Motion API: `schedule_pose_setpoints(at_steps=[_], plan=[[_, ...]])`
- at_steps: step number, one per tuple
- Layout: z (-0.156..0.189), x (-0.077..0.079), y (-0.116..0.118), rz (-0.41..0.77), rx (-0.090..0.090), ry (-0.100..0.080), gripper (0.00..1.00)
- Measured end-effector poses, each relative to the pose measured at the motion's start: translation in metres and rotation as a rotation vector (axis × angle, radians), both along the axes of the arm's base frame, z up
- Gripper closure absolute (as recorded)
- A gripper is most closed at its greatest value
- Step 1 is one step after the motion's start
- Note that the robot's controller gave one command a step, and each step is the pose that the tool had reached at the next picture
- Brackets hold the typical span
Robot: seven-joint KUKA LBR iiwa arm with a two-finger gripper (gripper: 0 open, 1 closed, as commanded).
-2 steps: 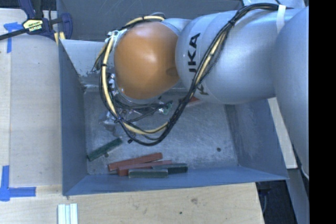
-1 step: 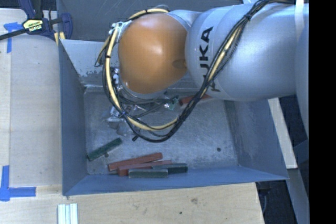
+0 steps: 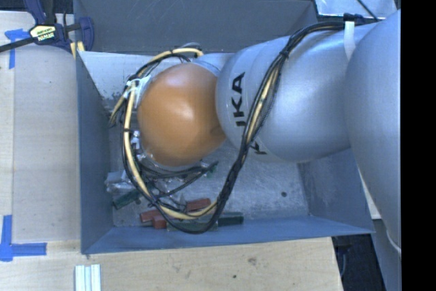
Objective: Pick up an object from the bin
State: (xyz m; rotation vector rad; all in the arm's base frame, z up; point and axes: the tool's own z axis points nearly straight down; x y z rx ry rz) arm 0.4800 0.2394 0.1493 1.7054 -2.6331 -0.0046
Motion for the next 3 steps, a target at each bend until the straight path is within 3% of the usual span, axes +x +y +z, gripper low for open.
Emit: schedule_pose_setpoints(at_steps=[1, 2, 3], plan=[[0.003, 0.003, -0.001, -0.004, 0.003, -0.007, 0.0], [-0.078, 0.025, 0.0, 0.138, 0.004, -0.01, 1.0], [-0.078, 0.025, 0.0, 0.137, 0.004, -0.01, 1.0]])
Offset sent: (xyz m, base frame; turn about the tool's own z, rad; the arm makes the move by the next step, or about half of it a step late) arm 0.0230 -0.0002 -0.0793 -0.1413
